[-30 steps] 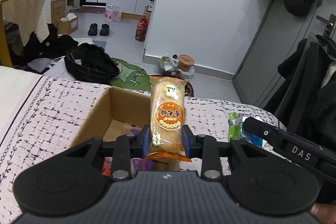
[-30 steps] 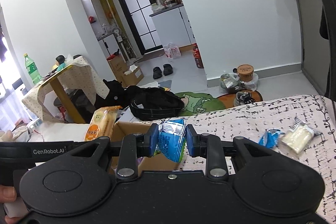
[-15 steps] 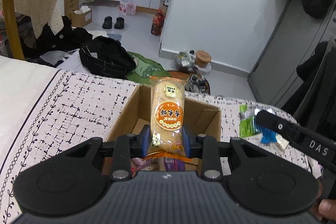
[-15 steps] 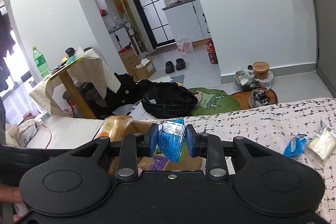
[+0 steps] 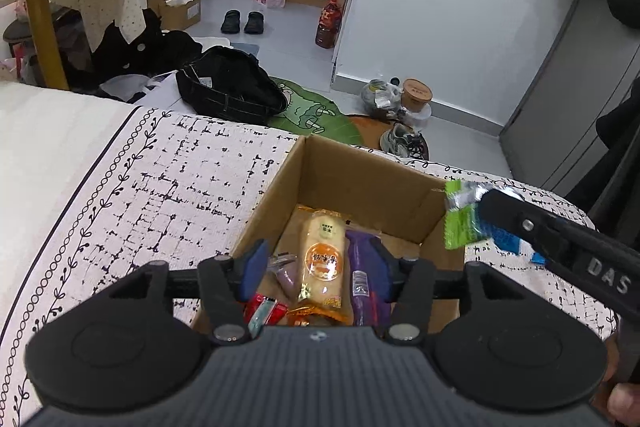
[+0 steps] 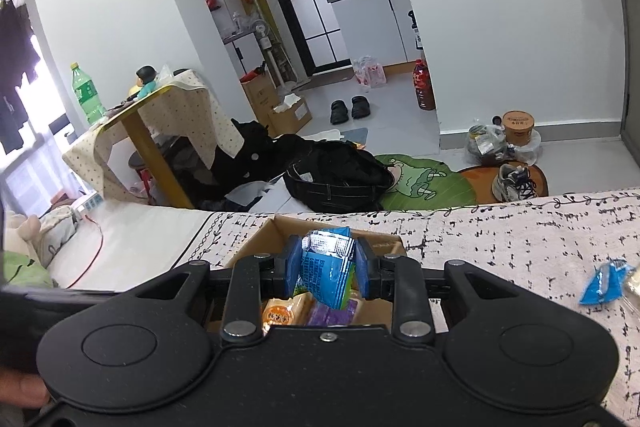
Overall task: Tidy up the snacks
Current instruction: 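Carry both packets over the cardboard box and open both tools to drop them, then move both open tools back from the box to the remaining snacks, then grasp a green-edged snack packet with the left tool while the right tool grasps a clear snack bar, then carry both snacks over the cardboard box and open both tools to drop them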
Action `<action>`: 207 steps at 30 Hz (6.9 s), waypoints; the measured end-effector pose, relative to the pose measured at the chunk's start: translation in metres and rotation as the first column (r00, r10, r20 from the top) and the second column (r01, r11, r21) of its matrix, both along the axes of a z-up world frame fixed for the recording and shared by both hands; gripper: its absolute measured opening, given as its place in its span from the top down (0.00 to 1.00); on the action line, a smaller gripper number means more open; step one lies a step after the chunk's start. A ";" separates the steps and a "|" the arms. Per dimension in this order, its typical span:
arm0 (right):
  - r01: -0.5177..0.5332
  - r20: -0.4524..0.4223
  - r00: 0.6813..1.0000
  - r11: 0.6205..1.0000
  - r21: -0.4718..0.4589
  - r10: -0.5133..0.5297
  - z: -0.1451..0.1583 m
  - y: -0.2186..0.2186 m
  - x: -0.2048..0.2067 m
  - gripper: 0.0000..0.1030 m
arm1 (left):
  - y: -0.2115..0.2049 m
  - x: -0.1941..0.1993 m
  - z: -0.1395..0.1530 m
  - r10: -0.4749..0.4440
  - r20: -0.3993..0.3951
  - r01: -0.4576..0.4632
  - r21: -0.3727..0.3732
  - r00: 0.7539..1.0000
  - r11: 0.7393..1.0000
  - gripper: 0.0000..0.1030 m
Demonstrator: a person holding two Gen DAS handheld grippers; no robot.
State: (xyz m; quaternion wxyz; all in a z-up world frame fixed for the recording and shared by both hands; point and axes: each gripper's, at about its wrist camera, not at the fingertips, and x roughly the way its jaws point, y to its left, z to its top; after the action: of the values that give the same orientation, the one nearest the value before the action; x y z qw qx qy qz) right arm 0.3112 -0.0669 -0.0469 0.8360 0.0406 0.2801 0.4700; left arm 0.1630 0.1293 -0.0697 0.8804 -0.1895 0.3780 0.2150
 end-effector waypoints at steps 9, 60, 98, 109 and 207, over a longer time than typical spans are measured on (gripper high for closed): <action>0.053 0.029 0.998 0.998 -0.043 -0.052 -0.004 -0.006 -0.005 0.36 | -0.004 -0.004 0.002 -0.002 0.006 0.002 0.012 1.000 1.000 0.38; 0.344 -0.091 0.933 0.937 -0.060 -0.349 -0.038 -0.211 0.001 0.00 | -0.124 -0.001 0.001 -0.226 0.071 0.230 -0.052 0.972 0.972 0.00; 0.333 -0.265 0.895 0.933 -0.135 -0.358 -0.090 -0.266 0.007 0.59 | -0.232 0.032 -0.080 -0.409 -0.042 0.395 -0.180 0.912 0.901 0.03; 0.309 -0.299 0.893 0.942 -0.134 -0.336 -0.096 -0.264 0.012 0.60 | -0.248 0.049 -0.107 -0.406 -0.125 0.386 -0.158 0.905 0.909 0.09; 0.125 0.016 0.992 0.992 -0.007 -0.125 0.011 -0.087 -0.013 0.50 | -0.040 -0.022 0.030 -0.024 0.095 0.029 -0.047 0.995 0.998 0.49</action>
State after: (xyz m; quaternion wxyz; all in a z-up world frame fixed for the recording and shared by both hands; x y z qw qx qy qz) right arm 0.2985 -0.1535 -0.0364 0.8662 0.0512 0.2721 0.4159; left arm 0.1414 0.0894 -0.0394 0.8952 -0.2157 0.3433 0.1849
